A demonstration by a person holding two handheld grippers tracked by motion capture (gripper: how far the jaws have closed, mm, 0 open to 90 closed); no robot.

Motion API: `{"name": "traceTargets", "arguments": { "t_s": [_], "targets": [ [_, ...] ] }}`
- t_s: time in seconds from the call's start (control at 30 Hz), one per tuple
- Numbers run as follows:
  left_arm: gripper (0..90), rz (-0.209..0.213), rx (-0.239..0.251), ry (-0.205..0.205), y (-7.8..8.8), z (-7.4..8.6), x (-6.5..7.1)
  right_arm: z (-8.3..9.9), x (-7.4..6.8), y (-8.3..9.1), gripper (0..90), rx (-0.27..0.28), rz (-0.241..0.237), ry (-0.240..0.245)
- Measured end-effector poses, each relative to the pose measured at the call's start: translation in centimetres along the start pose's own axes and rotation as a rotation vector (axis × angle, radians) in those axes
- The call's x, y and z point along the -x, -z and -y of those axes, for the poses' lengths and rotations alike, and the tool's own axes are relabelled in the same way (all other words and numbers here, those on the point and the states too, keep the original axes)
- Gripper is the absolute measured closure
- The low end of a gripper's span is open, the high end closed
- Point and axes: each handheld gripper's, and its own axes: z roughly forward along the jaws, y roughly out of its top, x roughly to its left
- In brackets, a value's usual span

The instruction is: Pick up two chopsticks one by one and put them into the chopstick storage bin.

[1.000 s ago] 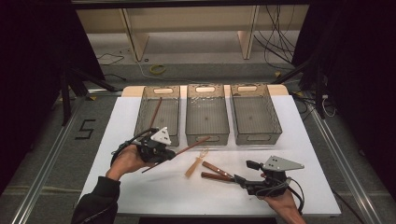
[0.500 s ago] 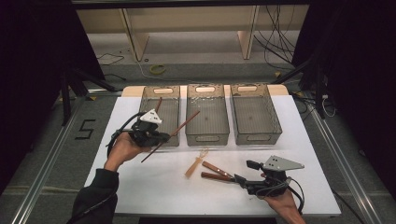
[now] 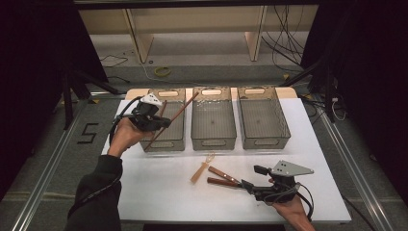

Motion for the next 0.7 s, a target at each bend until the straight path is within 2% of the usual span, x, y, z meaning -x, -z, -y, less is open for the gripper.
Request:
{"name": "traceTargets", "arguments": {
  "t_s": [0.2,0.33,0.37,0.47,0.7],
  "targets": [
    [84.2,-0.055,0.028,0.044,-0.4,-0.7,-1.7,0.0,0.0,0.0,28.1,0.001,-0.001,0.000],
    [84.3,-0.068,0.052,0.091,-0.9,-0.7,-2.8,0.0,0.0,0.0,28.0,0.000,-0.002,0.000],
    [84.2,-0.079,0.054,0.089,-1.0,-0.7,-3.0,0.0,0.0,0.0,28.1,0.001,-0.001,0.001],
    [84.2,-0.097,0.068,0.119,-1.5,-0.7,-3.6,0.0,0.0,0.0,28.0,-0.001,-0.001,-0.001],
    [84.2,-0.125,0.063,0.161,-2.8,-0.1,-4.6,0.0,0.0,0.0,28.1,0.001,-0.003,-0.001]
  ]
}}
